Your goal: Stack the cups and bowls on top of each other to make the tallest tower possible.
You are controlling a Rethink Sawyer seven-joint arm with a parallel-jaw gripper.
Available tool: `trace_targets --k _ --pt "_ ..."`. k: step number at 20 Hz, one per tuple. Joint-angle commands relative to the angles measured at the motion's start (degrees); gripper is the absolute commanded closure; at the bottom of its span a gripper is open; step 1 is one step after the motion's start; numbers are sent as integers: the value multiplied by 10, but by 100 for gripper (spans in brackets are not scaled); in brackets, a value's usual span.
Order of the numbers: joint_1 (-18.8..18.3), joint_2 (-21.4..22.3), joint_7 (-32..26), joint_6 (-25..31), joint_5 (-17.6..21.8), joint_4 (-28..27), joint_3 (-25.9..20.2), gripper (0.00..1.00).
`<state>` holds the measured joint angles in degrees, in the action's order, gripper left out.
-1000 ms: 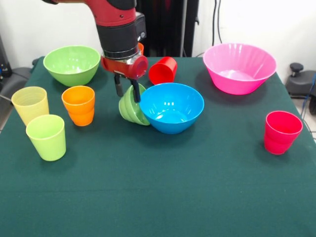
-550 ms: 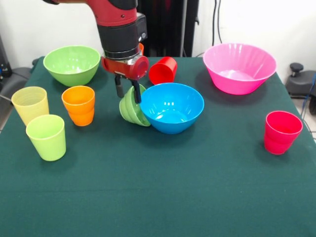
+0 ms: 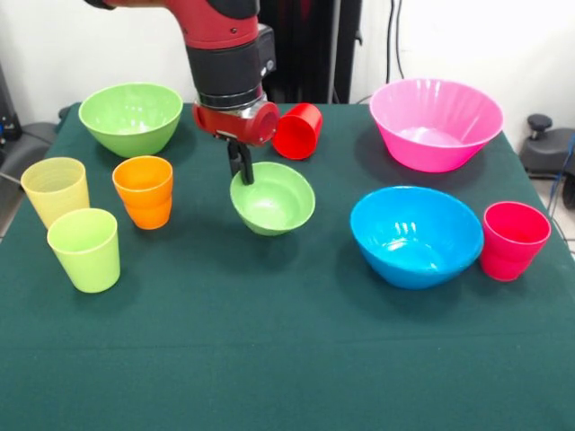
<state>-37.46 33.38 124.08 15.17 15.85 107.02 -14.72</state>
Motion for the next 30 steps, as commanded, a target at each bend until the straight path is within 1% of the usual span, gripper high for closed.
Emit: trace_targets --k 1,5,9,16,22,26,27,30 --pt "38 -4 53 27 -20 -19 2 100" --pt "47 -3 53 29 -20 -25 13 100" --pt "42 -2 49 20 -20 -21 9 100" --pt "18 -3 44 -4 -17 -14 -9 100" --pt "21 0 45 1 -17 -18 -3 100" --pt "18 -2 43 3 -20 -20 -8 100" --pt "17 -2 43 3 -20 -20 -9 0" --pt "17 -2 46 -4 -19 -15 -9 0"
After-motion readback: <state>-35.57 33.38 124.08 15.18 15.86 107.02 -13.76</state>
